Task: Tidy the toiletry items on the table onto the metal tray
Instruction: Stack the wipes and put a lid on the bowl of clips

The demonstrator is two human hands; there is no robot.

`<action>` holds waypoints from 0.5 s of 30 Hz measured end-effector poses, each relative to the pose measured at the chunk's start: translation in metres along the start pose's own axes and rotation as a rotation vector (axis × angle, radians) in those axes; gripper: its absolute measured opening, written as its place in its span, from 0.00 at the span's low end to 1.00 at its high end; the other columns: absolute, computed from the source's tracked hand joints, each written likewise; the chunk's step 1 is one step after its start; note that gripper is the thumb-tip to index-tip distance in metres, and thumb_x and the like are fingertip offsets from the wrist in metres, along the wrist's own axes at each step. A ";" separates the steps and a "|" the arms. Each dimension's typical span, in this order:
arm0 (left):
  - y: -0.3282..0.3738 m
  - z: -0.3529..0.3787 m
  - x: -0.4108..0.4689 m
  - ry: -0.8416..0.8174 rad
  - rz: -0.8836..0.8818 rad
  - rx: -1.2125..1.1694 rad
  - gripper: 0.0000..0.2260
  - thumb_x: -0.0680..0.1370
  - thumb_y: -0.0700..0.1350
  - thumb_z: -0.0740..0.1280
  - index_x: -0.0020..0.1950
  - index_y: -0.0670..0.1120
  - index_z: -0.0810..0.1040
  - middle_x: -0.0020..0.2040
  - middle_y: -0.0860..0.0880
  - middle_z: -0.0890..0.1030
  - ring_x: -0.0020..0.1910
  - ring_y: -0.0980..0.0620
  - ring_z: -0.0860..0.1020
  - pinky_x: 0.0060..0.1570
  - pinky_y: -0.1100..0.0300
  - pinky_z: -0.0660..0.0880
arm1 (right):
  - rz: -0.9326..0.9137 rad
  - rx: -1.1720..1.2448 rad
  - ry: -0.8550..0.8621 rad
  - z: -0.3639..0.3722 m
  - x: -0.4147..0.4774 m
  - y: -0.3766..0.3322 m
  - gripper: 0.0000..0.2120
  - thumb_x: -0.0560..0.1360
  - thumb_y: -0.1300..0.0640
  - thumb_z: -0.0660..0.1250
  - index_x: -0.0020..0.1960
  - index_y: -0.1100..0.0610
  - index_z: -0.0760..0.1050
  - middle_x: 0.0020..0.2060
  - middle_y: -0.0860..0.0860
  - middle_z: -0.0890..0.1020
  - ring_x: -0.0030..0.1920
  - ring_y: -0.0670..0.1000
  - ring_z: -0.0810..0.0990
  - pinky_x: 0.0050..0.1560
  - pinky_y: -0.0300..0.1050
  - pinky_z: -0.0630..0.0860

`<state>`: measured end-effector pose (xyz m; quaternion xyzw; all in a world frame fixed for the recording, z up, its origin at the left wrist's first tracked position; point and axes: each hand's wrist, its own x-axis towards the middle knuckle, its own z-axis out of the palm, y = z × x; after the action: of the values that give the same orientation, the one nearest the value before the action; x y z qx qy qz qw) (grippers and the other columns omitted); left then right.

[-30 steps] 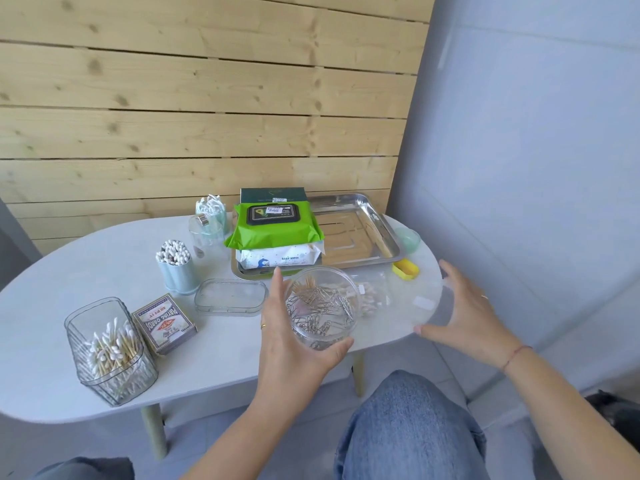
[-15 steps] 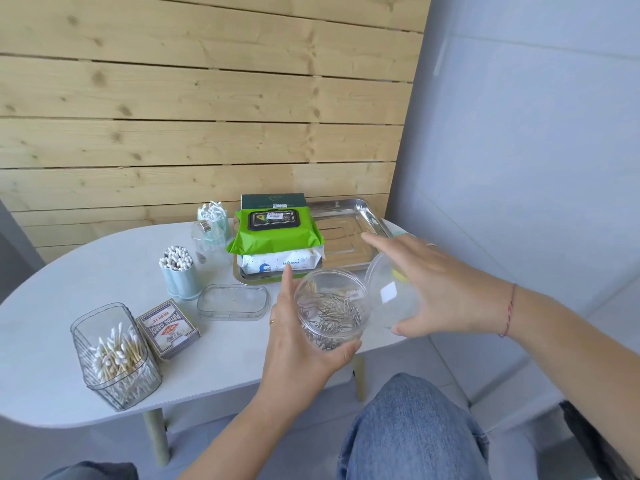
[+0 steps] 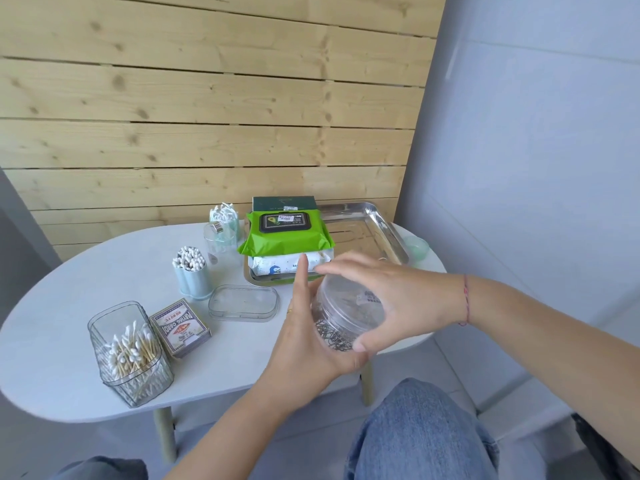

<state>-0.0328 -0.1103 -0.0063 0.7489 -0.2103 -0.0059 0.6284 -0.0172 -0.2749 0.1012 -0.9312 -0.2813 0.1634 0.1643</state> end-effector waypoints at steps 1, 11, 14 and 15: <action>0.000 -0.002 0.002 -0.004 0.008 -0.021 0.60 0.61 0.47 0.80 0.73 0.65 0.36 0.69 0.63 0.65 0.68 0.66 0.66 0.63 0.74 0.64 | -0.002 0.033 0.012 0.001 0.001 0.000 0.45 0.64 0.47 0.76 0.73 0.41 0.53 0.68 0.38 0.59 0.70 0.41 0.59 0.68 0.39 0.62; 0.016 -0.022 0.009 -0.295 -0.320 -1.049 0.36 0.69 0.68 0.63 0.73 0.55 0.64 0.73 0.46 0.69 0.70 0.42 0.69 0.65 0.36 0.66 | -0.059 0.278 0.214 -0.014 0.010 -0.008 0.41 0.65 0.48 0.77 0.71 0.38 0.59 0.69 0.39 0.66 0.70 0.36 0.62 0.72 0.43 0.62; 0.018 -0.021 0.011 -0.268 -0.396 -1.124 0.34 0.69 0.69 0.62 0.69 0.51 0.72 0.69 0.43 0.73 0.65 0.42 0.74 0.57 0.43 0.75 | -0.106 0.201 0.175 -0.011 0.015 -0.014 0.43 0.62 0.47 0.77 0.71 0.36 0.58 0.69 0.38 0.64 0.70 0.35 0.61 0.71 0.39 0.60; 0.016 -0.023 0.012 -0.290 -0.439 -1.158 0.35 0.68 0.70 0.62 0.69 0.49 0.72 0.68 0.42 0.74 0.64 0.41 0.75 0.55 0.45 0.76 | -0.117 0.167 0.149 -0.012 0.016 -0.015 0.44 0.62 0.46 0.78 0.71 0.36 0.58 0.69 0.37 0.62 0.70 0.35 0.60 0.71 0.37 0.59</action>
<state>-0.0204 -0.0945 0.0166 0.3052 -0.0976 -0.3485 0.8808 -0.0065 -0.2567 0.1148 -0.9058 -0.3078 0.1066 0.2711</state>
